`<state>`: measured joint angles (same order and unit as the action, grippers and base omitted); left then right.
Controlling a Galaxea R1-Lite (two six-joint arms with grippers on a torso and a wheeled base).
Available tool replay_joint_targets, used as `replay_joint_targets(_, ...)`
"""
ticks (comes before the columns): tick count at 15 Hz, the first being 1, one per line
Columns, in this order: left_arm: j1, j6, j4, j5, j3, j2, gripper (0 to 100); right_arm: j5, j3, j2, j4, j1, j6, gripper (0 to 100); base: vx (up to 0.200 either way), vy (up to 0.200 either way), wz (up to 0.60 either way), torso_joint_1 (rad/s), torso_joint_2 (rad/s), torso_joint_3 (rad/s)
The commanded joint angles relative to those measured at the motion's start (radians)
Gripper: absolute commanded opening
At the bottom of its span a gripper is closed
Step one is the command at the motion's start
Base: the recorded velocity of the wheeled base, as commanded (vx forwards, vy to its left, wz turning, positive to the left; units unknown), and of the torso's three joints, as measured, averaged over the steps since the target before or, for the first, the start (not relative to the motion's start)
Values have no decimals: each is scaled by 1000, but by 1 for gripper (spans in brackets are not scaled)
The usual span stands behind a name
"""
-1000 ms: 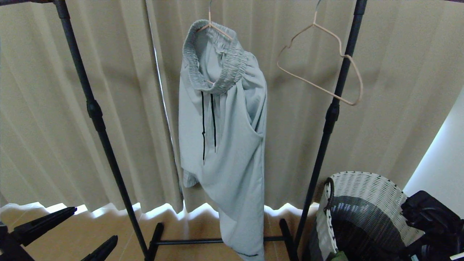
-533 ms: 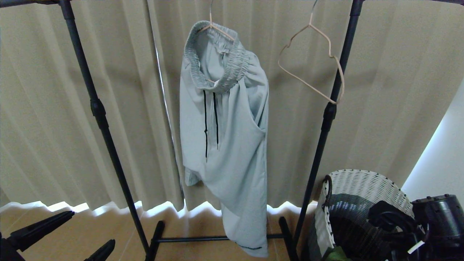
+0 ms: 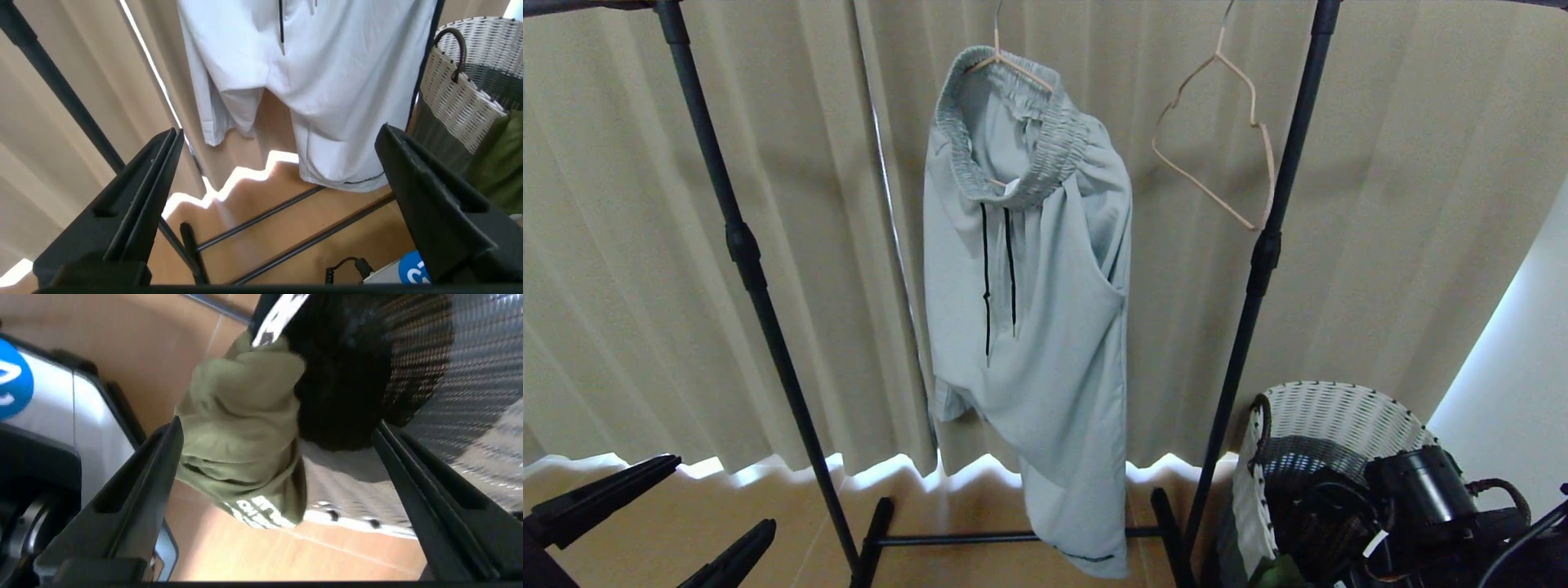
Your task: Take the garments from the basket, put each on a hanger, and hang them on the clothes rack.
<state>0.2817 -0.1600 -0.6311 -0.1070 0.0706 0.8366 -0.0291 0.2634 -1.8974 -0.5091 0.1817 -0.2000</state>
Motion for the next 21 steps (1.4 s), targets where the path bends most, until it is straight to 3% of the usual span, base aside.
replay_joint_targets(1, 1, -1, 1, 0, -3, -7, 100, 0, 11, -77, -3, -1, 8, 100, 0, 0, 0, 0, 0, 0)
replay_joint_targets(6, 1, -3, 1, 0, -5, -10, 100, 20, 17, -163, -74, -1, 11, 100, 0, 0, 0, 0, 0, 0)
replay_joint_targets(14, 1, -3, 1, -2, -6, -22, 100, 21, 57, -221, -74, 2, 11, 100, 0, 0, 0, 0, 0, 0)
replay_joint_targets(15, 1, -3, 2, -2, -5, -22, 100, 21, 60, -227, -74, 4, 11, 0, 0, 0, 0, 0, 0, 0)
replay_joint_targets(21, 1, -3, 2, 0, -5, -28, 100, 49, 66, -215, -74, 5, 11, 0, 0, 0, 0, 0, 0, 0)
